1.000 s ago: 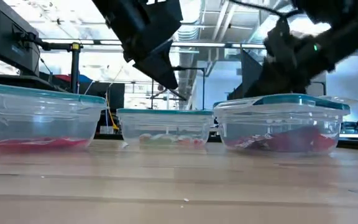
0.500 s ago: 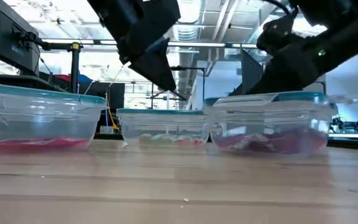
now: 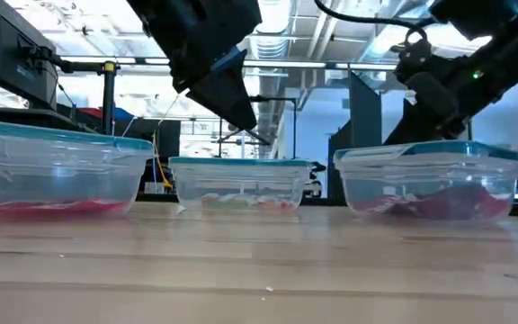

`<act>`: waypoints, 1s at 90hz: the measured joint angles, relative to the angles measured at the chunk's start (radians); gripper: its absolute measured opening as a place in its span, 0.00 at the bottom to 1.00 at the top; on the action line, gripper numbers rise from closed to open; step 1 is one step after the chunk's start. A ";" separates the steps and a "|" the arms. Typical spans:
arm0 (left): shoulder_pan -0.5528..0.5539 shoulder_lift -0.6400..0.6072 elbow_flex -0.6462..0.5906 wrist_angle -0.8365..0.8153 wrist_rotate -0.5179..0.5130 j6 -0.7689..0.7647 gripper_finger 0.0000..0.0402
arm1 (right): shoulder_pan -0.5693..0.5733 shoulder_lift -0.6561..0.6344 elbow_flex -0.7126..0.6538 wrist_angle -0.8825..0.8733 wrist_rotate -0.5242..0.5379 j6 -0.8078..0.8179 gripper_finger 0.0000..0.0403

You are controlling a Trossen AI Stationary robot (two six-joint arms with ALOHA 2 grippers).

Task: Sort candy
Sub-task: Close the middle right transparent bin

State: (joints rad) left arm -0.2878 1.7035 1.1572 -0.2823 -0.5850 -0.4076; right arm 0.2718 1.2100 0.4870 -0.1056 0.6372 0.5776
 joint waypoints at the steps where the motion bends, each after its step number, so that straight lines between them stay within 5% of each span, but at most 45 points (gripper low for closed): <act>1: 0.000 0.000 0.000 0.003 0.000 0.000 0.29 | 0.000 -0.007 0.003 -0.004 -0.002 -0.005 0.28; 18: 0.001 0.000 0.001 0.097 0.028 -0.002 0.29 | -0.013 -0.164 0.110 -0.269 0.004 0.007 0.28; 43: 0.006 0.000 -0.070 0.181 0.038 -0.006 0.29 | -0.117 -0.337 0.150 -0.826 0.017 0.356 0.28; 68: 0.015 0.000 -0.188 0.472 0.087 -0.020 0.29 | -0.248 -0.353 0.047 -0.879 -0.129 0.428 0.28; 90: 0.093 0.000 -0.190 0.551 0.139 0.034 0.29 | -0.232 -0.420 -0.026 -0.860 -0.284 0.454 0.28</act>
State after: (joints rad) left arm -0.1946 1.7035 0.9668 0.2690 -0.4463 -0.3737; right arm 0.0399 0.7898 0.4615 -0.9660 0.3536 1.0317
